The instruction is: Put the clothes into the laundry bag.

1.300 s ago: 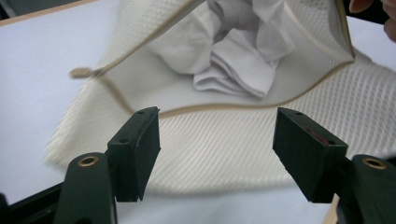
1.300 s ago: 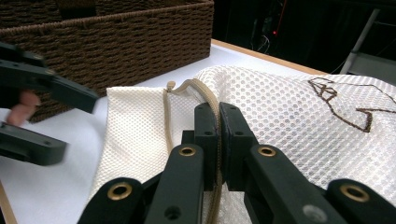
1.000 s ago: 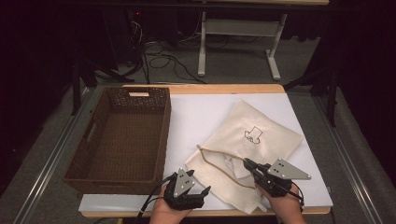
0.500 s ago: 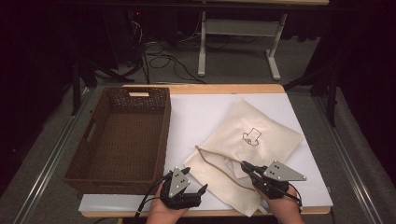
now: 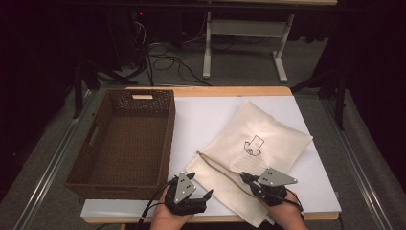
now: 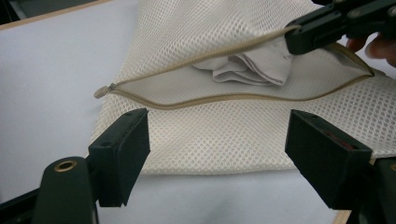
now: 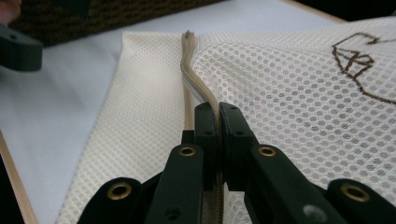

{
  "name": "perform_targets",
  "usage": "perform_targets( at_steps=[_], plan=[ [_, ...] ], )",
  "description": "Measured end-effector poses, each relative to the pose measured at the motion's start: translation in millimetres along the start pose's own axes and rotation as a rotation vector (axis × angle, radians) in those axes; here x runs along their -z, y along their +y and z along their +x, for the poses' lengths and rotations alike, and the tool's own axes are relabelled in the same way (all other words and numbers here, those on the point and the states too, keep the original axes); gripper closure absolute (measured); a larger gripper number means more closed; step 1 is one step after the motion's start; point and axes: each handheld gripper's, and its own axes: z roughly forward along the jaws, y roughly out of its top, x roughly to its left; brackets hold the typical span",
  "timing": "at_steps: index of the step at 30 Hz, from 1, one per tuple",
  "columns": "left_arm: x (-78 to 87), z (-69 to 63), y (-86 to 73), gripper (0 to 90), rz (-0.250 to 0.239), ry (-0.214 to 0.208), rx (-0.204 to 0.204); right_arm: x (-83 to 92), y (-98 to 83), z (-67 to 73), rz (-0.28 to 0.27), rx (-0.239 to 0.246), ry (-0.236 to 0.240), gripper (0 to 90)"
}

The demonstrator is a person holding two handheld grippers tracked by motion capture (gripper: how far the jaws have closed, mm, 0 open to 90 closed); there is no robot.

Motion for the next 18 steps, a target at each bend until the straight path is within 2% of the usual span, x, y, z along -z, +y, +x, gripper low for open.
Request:
perform_targets(
  at_steps=[6,15,16,18],
  plan=[
    [0.7,-0.5,0.3,22.7,-0.004,0.002,-0.003,-11.2,-5.1,1.4,0.073,0.009,0.014,87.5],
    [-0.4,-0.1,-0.4,22.7,0.002,0.004,-0.003,-22.5,-11.0,1.4,0.167,0.033,0.005,87.0],
    [-0.5,-0.2,-0.4,22.7,0.003,0.003,-0.003,-25.2,-12.4,2.6,0.192,0.029,0.005,86.8],
    [-0.8,-0.6,-0.5,22.6,0.004,0.002,-0.003,-26.1,-12.5,2.6,0.199,0.035,0.004,86.8]
  ],
)
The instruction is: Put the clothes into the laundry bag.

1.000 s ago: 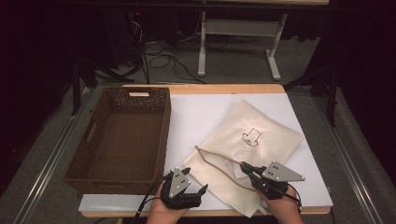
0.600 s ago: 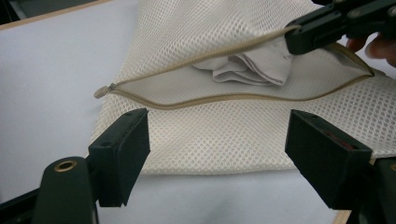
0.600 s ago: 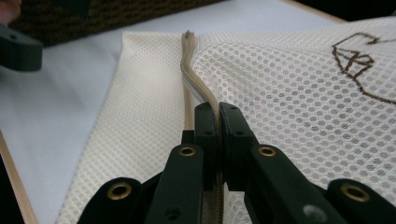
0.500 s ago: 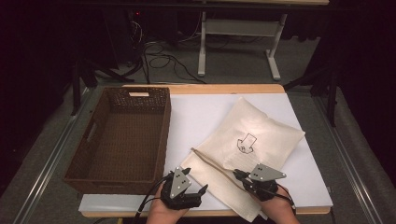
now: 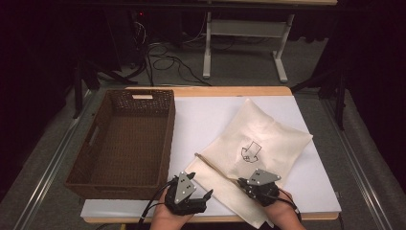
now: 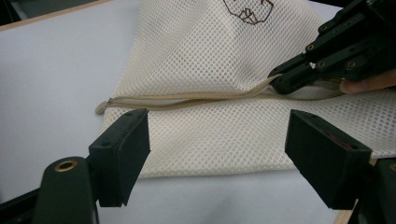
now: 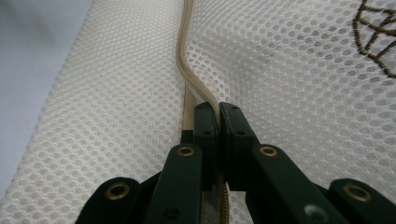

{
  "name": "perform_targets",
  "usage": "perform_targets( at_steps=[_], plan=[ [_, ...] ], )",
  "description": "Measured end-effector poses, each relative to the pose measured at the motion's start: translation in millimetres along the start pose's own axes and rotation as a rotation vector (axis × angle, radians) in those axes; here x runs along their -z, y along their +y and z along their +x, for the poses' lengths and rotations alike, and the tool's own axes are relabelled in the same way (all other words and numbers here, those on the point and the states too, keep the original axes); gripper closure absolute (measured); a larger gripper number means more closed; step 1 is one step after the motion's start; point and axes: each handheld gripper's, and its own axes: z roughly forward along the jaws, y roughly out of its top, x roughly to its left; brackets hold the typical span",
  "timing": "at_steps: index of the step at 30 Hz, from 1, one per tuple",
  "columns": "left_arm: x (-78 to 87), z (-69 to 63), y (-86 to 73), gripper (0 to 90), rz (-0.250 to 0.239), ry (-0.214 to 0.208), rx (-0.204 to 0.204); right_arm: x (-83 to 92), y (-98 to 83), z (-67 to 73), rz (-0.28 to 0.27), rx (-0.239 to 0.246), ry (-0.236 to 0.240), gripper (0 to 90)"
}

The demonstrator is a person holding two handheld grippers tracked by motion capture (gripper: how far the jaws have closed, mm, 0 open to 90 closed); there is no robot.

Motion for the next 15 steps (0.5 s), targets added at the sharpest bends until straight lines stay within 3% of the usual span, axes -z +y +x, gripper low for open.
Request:
perform_targets(
  at_steps=[5,8,12,15],
  plan=[
    [-0.4,-0.2,-0.2,22.6,0.003,-0.002,-0.001,-0.5,0.2,-0.5,0.005,-0.007,0.008,85.3],
    [0.0,-0.3,-0.1,22.6,0.002,-0.003,0.0,1.9,0.5,-1.5,-0.015,-0.023,0.034,76.7],
    [0.2,0.3,0.2,22.6,0.0,0.001,0.003,14.5,3.8,-4.5,-0.102,-0.079,0.113,65.2],
    [-0.1,0.4,0.2,22.7,0.002,-0.001,0.006,28.3,8.0,-4.6,-0.174,-0.094,0.122,59.6]
  ],
)
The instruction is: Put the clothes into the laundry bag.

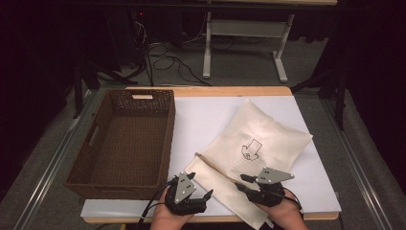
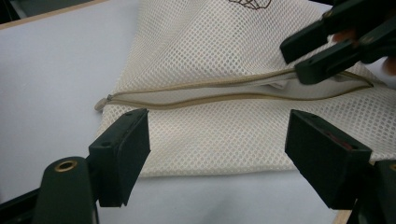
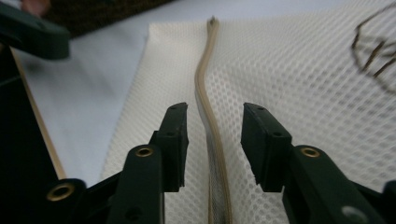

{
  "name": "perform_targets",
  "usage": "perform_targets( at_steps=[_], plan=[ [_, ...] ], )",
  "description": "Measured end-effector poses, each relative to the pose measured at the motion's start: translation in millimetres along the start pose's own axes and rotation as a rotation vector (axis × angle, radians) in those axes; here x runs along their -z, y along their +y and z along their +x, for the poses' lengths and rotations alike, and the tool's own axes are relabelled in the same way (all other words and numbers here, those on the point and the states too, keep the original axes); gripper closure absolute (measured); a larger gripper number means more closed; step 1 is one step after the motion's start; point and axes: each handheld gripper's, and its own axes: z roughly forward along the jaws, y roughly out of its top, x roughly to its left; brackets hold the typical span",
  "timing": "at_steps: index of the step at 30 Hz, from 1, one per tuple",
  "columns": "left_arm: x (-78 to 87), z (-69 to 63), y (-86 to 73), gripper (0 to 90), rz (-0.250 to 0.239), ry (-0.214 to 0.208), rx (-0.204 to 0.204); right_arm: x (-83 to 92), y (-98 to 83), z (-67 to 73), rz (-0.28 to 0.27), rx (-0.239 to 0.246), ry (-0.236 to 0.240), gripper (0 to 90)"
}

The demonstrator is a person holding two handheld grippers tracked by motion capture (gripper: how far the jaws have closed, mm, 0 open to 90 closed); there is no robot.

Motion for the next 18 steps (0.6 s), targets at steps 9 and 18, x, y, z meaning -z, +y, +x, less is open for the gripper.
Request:
perform_targets(
  at_steps=[9,18],
  plan=[
    [-5.2,-2.6,4.9,23.1,-0.015,-0.021,0.001,28.4,-8.8,-22.0,-0.058,-0.1,-0.169,51.1],
    [-20.4,-7.4,14.2,23.3,-0.019,-0.068,-0.015,66.6,-45.3,-45.8,-0.037,-0.251,-0.379,33.0]
  ],
)
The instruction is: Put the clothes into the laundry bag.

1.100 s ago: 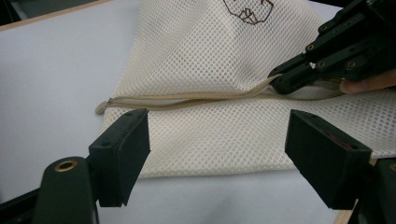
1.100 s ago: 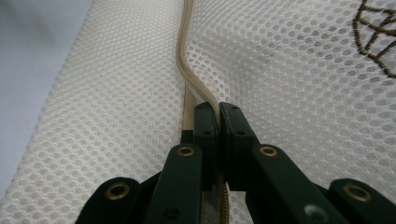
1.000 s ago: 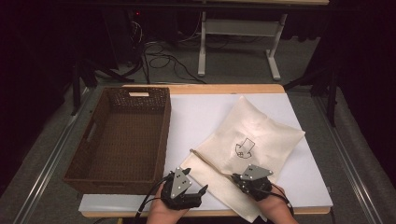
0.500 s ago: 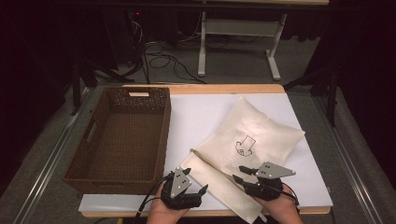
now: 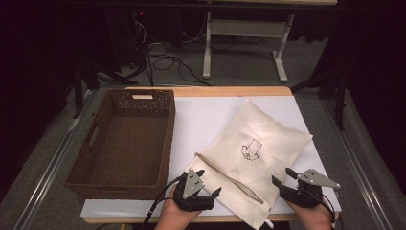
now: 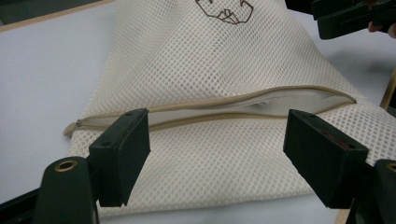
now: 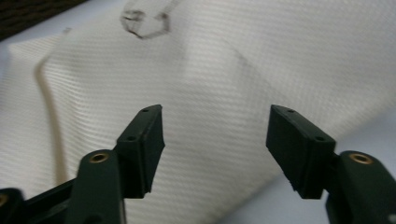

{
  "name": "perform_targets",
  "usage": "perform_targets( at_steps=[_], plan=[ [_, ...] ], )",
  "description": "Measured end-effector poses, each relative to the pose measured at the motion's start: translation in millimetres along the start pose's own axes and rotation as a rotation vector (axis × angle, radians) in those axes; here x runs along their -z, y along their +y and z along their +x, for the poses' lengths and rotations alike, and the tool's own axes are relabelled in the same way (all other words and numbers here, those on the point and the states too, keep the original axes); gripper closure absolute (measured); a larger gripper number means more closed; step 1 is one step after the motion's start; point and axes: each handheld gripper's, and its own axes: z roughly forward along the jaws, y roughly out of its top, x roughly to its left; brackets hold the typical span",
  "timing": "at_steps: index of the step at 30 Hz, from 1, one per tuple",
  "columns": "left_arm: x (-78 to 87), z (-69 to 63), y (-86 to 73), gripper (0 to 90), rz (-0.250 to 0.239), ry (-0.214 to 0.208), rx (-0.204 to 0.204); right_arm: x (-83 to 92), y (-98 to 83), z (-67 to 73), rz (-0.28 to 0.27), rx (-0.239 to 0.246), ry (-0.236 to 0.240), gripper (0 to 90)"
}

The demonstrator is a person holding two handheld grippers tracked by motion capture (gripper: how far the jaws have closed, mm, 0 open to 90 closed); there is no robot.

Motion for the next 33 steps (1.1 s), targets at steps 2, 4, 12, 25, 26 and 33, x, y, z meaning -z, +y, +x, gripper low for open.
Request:
perform_targets(
  at_steps=[2,4,12,25,26,33],
  plan=[
    [-2.2,-0.7,1.3,23.3,0.001,-0.004,-0.003,-2.9,-6.4,-8.3,0.031,-0.037,-0.019,27.6],
    [-3.0,-0.9,2.0,23.3,0.0,-0.005,-0.006,-8.4,-11.9,-12.0,0.067,-0.07,-0.019,24.1],
    [3.5,2.1,-0.9,23.7,-0.003,0.01,0.009,-26.5,-15.3,-6.4,0.134,-0.048,0.038,42.5],
    [12.9,5.3,-15.3,25.0,0.036,0.077,0.046,-32.3,-5.4,-1.4,0.146,0.079,0.062,87.3],
    [11.4,6.7,-16.2,25.3,0.046,0.086,0.049,-31.0,-5.7,-3.4,0.146,0.08,0.063,87.3],
    [-4.1,17.5,-21.0,31.6,0.113,0.135,0.062,-18.5,-10.4,-26.3,0.131,0.061,-0.005,87.8]
  ],
)
